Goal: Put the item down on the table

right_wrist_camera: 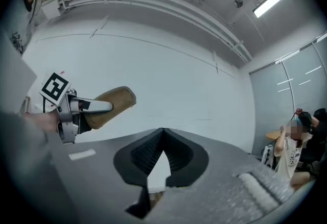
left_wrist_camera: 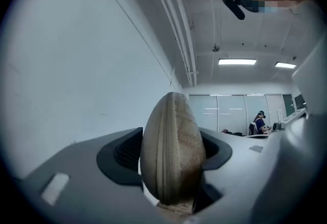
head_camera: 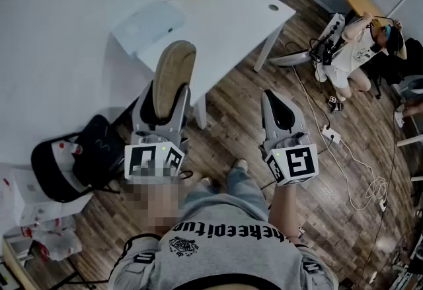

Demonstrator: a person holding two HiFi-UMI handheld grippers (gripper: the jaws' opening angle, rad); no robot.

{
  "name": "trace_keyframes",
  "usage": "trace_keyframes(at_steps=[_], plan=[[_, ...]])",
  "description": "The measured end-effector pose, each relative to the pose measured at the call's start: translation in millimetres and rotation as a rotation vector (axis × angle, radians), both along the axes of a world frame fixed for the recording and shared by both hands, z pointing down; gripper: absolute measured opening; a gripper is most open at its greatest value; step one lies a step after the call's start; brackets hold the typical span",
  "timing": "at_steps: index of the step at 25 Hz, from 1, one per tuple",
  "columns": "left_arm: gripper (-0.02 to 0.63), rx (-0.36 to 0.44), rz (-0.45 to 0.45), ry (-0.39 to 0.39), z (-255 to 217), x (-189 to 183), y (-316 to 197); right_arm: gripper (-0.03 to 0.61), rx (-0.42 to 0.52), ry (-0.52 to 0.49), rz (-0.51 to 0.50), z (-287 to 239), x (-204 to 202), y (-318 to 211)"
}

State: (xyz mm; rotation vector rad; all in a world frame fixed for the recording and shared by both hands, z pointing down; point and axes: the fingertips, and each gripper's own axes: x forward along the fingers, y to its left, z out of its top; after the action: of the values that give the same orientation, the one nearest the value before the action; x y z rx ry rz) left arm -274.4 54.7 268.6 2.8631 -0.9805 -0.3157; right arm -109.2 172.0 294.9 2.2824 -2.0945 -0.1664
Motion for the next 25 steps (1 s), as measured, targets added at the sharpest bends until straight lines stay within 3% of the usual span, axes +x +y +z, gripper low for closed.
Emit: trace_keyframes(at_steps=[10,25], plan=[[0.299,0.015,-0.002,0.014,-4,3,4,0.0,-0.004,0.017,-0.004,-5,4,1],[0.298,0.014,-0.046,0.006,-5,37,1,0.0,0.014,0.002,-0.07,-6,41,-16]])
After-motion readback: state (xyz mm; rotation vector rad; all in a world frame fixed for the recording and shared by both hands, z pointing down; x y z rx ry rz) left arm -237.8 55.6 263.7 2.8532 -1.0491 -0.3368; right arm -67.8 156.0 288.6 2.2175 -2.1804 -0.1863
